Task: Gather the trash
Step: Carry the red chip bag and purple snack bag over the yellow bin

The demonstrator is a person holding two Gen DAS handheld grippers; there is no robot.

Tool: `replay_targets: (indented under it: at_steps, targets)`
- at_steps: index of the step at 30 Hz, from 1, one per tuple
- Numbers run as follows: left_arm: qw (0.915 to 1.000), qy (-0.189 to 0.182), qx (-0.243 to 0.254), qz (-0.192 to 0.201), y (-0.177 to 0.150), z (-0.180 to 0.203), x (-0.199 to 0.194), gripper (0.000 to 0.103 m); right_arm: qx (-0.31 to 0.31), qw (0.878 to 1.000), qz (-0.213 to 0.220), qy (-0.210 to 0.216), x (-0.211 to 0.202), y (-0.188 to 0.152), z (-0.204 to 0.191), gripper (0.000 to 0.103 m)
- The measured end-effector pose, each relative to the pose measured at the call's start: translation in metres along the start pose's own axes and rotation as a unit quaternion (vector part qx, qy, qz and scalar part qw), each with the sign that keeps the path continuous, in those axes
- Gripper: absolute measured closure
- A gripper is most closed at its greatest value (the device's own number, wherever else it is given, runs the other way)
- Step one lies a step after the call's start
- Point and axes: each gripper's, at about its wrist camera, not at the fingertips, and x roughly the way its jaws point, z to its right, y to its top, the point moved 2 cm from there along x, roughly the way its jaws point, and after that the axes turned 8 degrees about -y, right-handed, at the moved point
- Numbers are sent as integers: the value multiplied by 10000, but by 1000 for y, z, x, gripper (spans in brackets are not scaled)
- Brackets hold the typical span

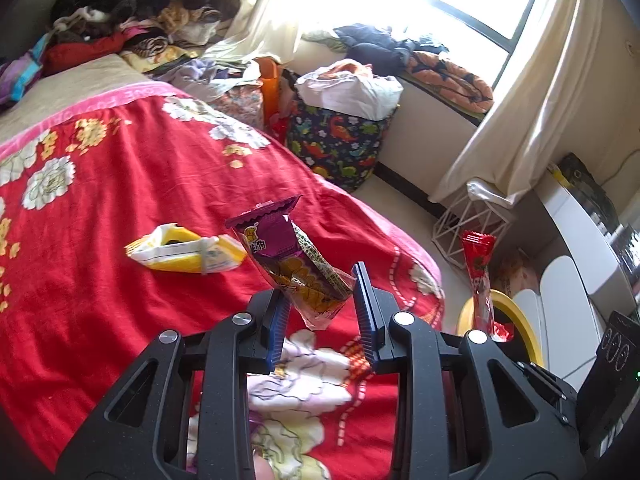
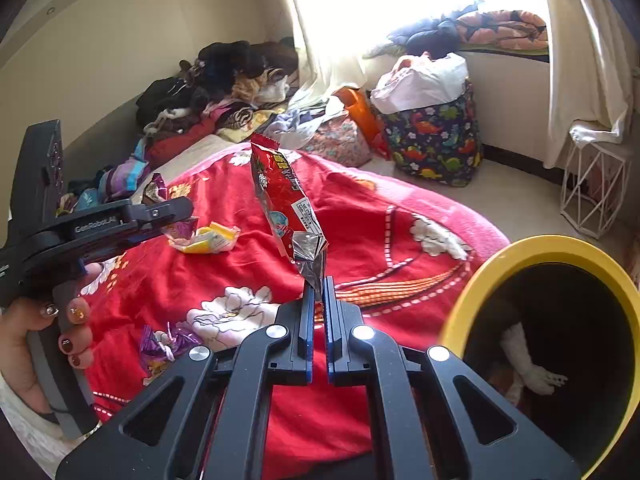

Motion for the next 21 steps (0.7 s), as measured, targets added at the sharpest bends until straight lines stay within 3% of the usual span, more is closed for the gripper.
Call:
replay_targets:
  at_steps: [21]
  targets:
    - [9973, -398, 614, 21, -5, 61, -7, 79, 523, 9971, 247, -486, -44, -8, 61, 99]
